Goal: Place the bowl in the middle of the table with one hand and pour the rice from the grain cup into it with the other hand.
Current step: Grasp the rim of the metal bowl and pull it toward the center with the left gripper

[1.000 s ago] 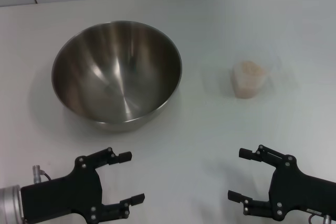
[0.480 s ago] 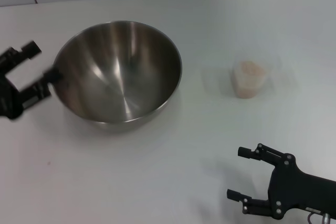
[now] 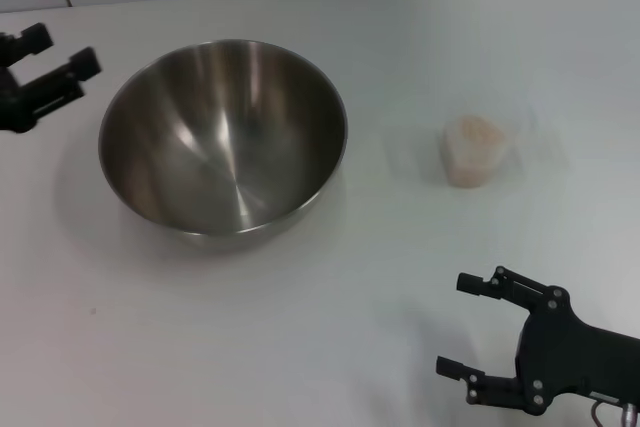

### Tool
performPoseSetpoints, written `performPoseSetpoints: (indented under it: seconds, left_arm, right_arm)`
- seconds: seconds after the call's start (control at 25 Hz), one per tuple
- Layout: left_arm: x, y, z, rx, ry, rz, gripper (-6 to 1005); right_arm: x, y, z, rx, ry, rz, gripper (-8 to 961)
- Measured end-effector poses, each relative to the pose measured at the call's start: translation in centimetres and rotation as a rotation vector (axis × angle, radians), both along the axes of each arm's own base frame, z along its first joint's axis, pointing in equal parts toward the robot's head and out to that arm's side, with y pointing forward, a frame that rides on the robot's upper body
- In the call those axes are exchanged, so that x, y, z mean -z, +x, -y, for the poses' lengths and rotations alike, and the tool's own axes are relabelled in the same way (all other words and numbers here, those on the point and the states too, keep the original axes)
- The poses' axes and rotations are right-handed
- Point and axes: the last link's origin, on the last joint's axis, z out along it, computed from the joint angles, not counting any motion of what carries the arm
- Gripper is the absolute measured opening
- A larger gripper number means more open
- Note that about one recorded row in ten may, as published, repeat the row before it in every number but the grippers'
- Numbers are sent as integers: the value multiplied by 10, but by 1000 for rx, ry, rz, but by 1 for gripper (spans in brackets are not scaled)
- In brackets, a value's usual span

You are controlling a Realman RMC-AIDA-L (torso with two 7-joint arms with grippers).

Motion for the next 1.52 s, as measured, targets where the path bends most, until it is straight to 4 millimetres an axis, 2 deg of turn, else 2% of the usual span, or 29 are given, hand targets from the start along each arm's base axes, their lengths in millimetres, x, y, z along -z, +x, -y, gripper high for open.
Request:
performPoseSetpoints:
  seconds: [0.12, 0.2, 0.24, 0.28, 0.48, 0.56, 0.64, 0.72, 0.8, 1.0, 1.16, 1.52]
  left_arm:
    - [11, 25, -4, -44, 54, -109, 755]
    - [19, 41, -5, -90, 62, -125, 754]
    - [19, 41, -5, -90, 62, -125, 754]
    - [25, 52, -9, -146, 41, -123, 754]
    - [25, 59, -15, -230, 3, -163, 753]
    - [25, 59, -15, -230, 3, -163, 753]
    - [34, 54, -26, -339, -88, -248, 753]
    - [34, 54, -26, -339, -88, -248, 752]
    - [46, 43, -34, -380, -149, -312, 752]
    - [49, 31, -40, -425, -163, -324, 758]
    - [53, 23, -41, -448, -179, -330, 761]
    - [56, 20, -40, -469, -208, -317, 754]
  right_arm:
    - [-1, 0, 1, -3, 4, 1, 838]
    - [-1, 0, 1, -4, 5, -2, 838]
    - [-1, 0, 1, -5, 5, -4, 838]
    - [-1, 0, 1, -5, 5, -4, 838]
    - [-1, -1, 1, -6, 4, -4, 839]
    - [-1, -1, 1, -6, 4, -4, 838]
    - [-1, -1, 1, -6, 3, -3, 838]
    - [-1, -1, 1, -6, 3, -3, 839]
    - [-1, 0, 1, -6, 2, -3, 839]
    - [-1, 0, 2, -4, 1, -4, 840]
    - [-1, 0, 2, -2, 0, -3, 840]
    - [0, 0, 2, 1, 1, -1, 840]
